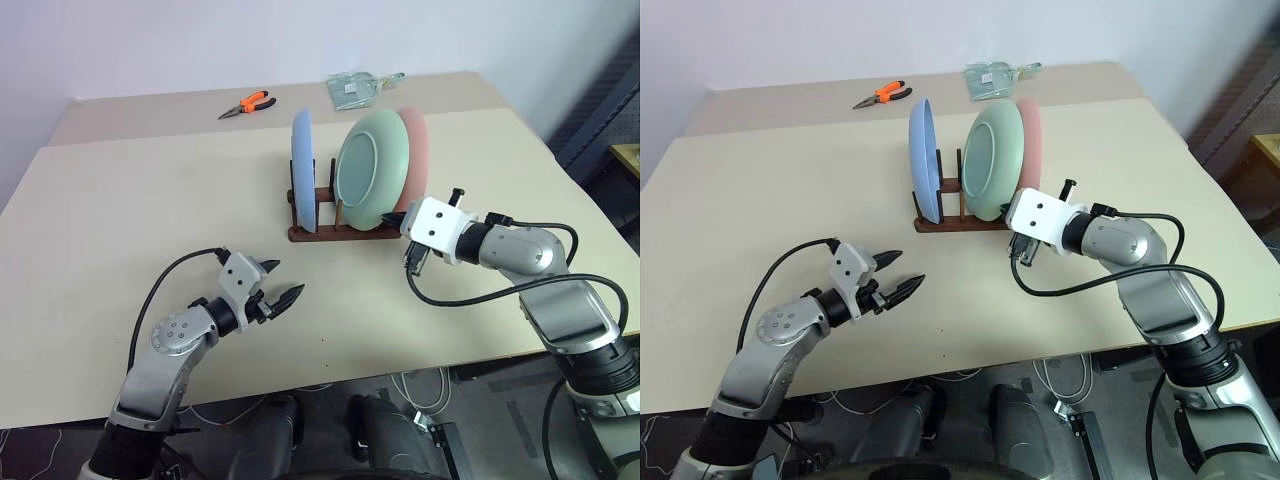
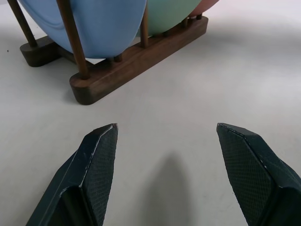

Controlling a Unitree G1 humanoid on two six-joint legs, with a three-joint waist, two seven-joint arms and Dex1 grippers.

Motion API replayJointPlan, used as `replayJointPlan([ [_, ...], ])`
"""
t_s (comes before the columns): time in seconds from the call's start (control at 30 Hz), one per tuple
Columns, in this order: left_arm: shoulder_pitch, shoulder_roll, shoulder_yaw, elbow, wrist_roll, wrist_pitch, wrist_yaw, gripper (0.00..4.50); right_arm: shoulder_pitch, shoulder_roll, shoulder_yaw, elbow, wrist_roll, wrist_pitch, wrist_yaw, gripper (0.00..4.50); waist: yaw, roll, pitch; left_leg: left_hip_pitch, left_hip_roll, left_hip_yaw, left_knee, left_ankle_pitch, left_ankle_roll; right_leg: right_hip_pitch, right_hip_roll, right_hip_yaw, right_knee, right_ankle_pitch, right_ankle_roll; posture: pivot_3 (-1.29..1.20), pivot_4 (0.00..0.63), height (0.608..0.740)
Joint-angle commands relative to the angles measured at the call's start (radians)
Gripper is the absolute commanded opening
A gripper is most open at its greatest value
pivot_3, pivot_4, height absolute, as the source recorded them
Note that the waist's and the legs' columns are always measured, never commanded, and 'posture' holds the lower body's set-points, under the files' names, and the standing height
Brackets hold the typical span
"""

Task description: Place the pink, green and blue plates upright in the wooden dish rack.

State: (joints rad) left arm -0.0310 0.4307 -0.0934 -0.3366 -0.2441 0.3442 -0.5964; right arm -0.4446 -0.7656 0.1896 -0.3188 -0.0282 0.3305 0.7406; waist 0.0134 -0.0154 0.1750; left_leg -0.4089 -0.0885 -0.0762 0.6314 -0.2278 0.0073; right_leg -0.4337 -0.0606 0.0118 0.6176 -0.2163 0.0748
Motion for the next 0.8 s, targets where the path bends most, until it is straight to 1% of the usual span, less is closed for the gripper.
replayJointPlan([
  [0.03, 0.007, 0.007, 0.011, -0.042, -0.001, -0.006, 0.003, 3.46, 0.007, -0.017, -0.028, -0.018, -0.009, -0.016, 0.016, 0.02, 0.000, 0.000, 0.000, 0.000, 0.000, 0.000, 0.000, 0.000, 0.000, 0.000, 0.000, 0.000, 0.000, 0.000, 0.000, 0.00, 0.150, 0.729],
  [0.33, -0.006, 0.004, 0.001, -0.030, 0.003, -0.008, 0.000, 3.46, 0.008, -0.015, -0.027, 0.002, -0.049, -0.030, 0.016, 0.02, 0.000, 0.000, 0.000, 0.000, 0.000, 0.000, 0.000, 0.000, 0.000, 0.000, 0.000, 0.000, 0.000, 0.000, 0.000, 0.00, 0.150, 0.729],
  [0.57, -0.007, 0.000, -0.002, -0.031, 0.007, -0.008, 0.005, 3.46, -0.054, 0.030, -0.006, 0.053, -0.088, -0.066, -0.004, 0.02, 0.000, 0.000, 0.000, 0.000, 0.000, 0.000, 0.000, 0.000, 0.000, 0.000, 0.000, 0.000, 0.000, 0.000, 0.000, 0.00, 0.150, 0.729],
  [0.8, 0.002, 0.000, 0.001, -0.034, 0.008, -0.011, 0.011, 3.46, -0.078, 0.064, -0.006, 0.017, -0.072, -0.061, 0.030, 0.02, 0.000, 0.000, 0.000, 0.000, 0.000, 0.000, 0.000, 0.000, 0.000, 0.000, 0.000, 0.000, 0.000, 0.001, 0.001, 0.00, 0.150, 0.729],
])
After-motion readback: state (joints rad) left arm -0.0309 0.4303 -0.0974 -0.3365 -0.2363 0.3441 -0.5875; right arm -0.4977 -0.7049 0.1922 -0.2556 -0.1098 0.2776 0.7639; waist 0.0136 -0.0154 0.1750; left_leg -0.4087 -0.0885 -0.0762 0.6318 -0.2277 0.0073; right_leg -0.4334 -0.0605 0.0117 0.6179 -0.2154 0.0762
